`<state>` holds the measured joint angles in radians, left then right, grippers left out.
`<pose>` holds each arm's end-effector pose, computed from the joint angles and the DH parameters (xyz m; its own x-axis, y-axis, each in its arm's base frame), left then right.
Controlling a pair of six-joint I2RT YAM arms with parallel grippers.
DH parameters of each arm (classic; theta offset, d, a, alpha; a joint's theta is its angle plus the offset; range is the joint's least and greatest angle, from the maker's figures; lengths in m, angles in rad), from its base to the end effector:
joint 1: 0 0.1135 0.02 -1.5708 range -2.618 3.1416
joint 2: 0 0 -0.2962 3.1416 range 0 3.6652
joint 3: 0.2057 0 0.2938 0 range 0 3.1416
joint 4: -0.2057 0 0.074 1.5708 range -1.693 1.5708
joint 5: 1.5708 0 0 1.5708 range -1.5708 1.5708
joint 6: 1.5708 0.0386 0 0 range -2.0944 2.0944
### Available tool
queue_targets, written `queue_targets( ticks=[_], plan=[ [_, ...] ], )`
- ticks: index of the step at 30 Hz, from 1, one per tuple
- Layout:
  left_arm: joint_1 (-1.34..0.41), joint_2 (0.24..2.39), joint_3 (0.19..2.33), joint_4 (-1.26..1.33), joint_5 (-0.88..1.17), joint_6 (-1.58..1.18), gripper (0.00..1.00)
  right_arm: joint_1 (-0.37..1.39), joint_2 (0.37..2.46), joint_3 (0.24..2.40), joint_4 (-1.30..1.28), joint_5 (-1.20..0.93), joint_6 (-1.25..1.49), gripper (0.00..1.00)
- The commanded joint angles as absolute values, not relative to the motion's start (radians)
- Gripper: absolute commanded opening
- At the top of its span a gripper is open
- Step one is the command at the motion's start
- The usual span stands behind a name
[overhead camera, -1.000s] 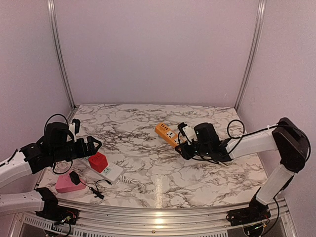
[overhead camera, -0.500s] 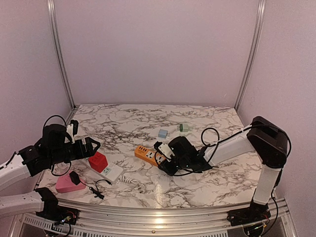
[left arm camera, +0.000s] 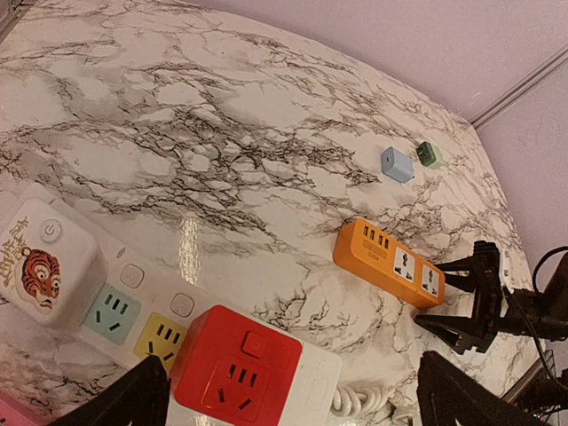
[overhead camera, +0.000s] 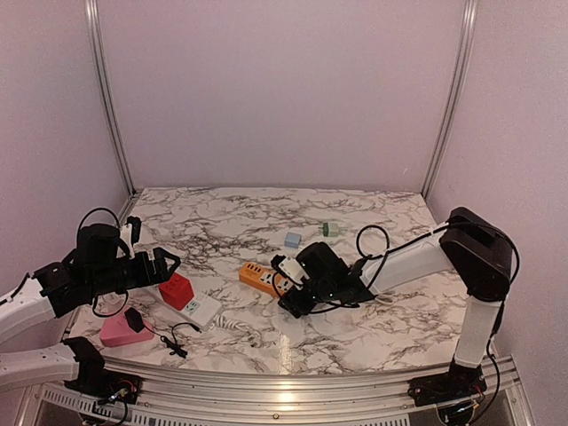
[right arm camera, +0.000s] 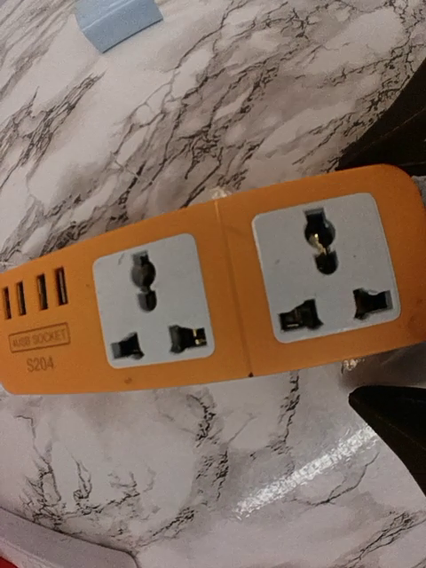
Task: Insert the plug
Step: Place the socket at the center of the board, then pick up the plug from the center of the board.
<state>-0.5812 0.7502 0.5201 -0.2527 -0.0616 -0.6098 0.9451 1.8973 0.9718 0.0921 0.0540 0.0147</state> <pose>0.1657 -0.1060 0.2560 -0.6058 -0.2859 -0.7424 0.1896 0.8544 -0.4838 0.2427 0.3324 0.1171 -0.4451 -0.5909 -0.6729 -0.7817 0.6230 -0.0301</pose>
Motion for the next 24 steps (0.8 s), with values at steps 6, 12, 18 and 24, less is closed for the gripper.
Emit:
queue_targets(
  ticks=[6, 12, 18, 24],
  plan=[
    [-0.577, 0.742, 0.511, -0.252, -0.076, -0.604, 0.99, 0.95, 1.774, 1.107, -0.149, 0.095, -0.101, 0.78],
    [-0.577, 0.741, 0.511, -0.249, -0.072, -0.61, 0.99, 0.857, 1.724, 1.221, -0.269, 0.071, -0.174, 0.81],
    [-0.577, 0.737, 0.514, -0.249, -0.056, -0.611, 0.99, 0.728, 1.876, 1.492, -0.475, 0.057, -0.265, 0.82],
    [-0.577, 0.711, 0.518, -0.262, -0.054, -0.615, 0.99, 0.69, 2.121, 1.852, -0.709, 0.041, -0.378, 0.82]
  ],
)
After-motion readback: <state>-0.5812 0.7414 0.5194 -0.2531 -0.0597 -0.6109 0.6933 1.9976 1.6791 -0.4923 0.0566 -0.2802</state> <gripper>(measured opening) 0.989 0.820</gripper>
